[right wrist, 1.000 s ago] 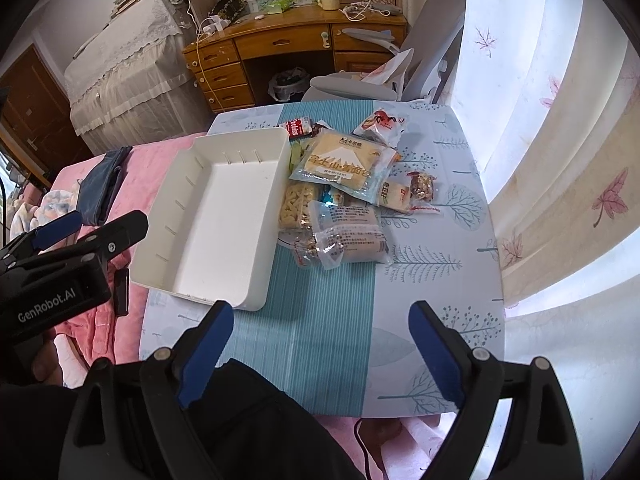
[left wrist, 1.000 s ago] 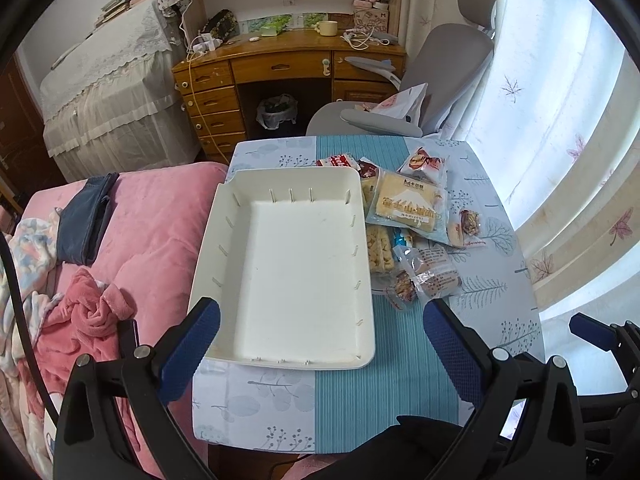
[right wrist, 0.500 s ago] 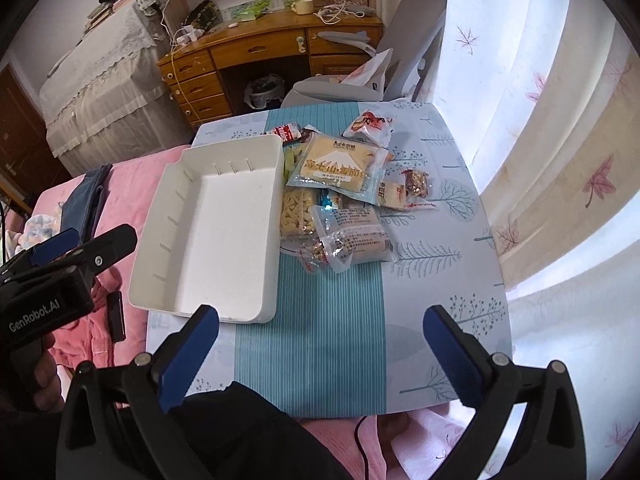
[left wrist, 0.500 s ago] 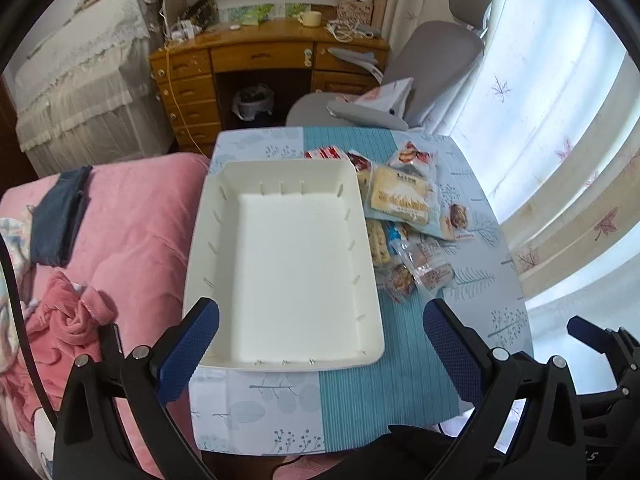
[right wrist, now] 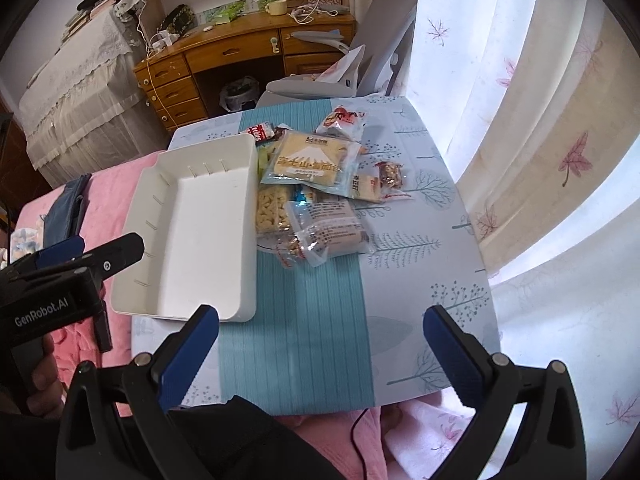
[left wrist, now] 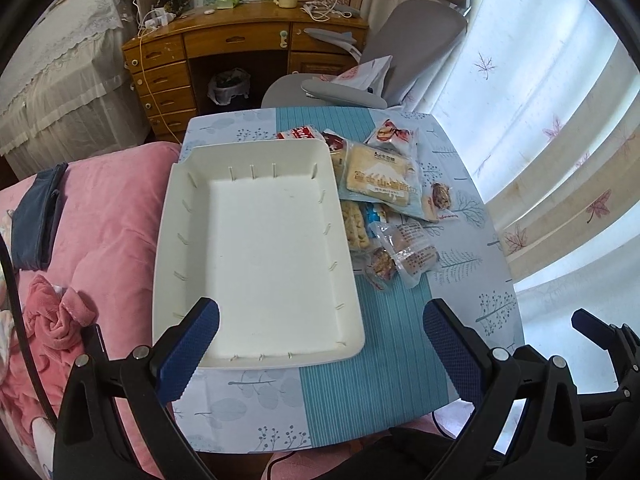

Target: Organize snacks

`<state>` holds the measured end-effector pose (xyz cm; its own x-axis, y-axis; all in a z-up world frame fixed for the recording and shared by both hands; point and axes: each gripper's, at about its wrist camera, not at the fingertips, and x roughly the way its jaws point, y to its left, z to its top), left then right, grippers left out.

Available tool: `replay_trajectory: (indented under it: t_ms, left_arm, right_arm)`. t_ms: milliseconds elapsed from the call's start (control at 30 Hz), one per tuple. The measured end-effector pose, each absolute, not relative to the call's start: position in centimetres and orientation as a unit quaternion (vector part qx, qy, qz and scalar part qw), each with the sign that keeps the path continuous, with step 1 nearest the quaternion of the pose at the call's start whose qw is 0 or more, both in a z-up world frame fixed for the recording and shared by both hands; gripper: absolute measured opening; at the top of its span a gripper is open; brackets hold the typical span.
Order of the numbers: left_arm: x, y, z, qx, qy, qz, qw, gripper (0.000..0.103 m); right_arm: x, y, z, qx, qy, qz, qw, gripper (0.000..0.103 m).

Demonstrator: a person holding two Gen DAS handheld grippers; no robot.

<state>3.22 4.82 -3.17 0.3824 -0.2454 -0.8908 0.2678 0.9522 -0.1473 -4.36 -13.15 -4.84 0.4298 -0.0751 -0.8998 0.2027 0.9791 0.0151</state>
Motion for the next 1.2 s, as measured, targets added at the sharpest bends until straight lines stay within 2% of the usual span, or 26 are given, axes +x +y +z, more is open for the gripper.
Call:
replay_trajectory:
  t_ms: [300,800,1200]
  left_arm:
    - [3.9,1.2,-3.8,0.015,0.541,-0.145,0.829,0.101]
    - [5.4,-7.3,-5.4,-0.032,0.554,-0.023,0.832,0.101]
    - [7.7,-11.3,-10.3,-0.097,0.564,0.009,0.82,0.101]
  right_arm:
    - [-3.6,-15.5,-5.1,0.028,0.511,-0.06,0.857,0.103]
    - [2.9,-26.7,-7.6,0.023,0.498,0.04,0.866,0.103]
    - [11.9,-32.7,-12.5,0.104,0.525,0.082,0.841,0.103]
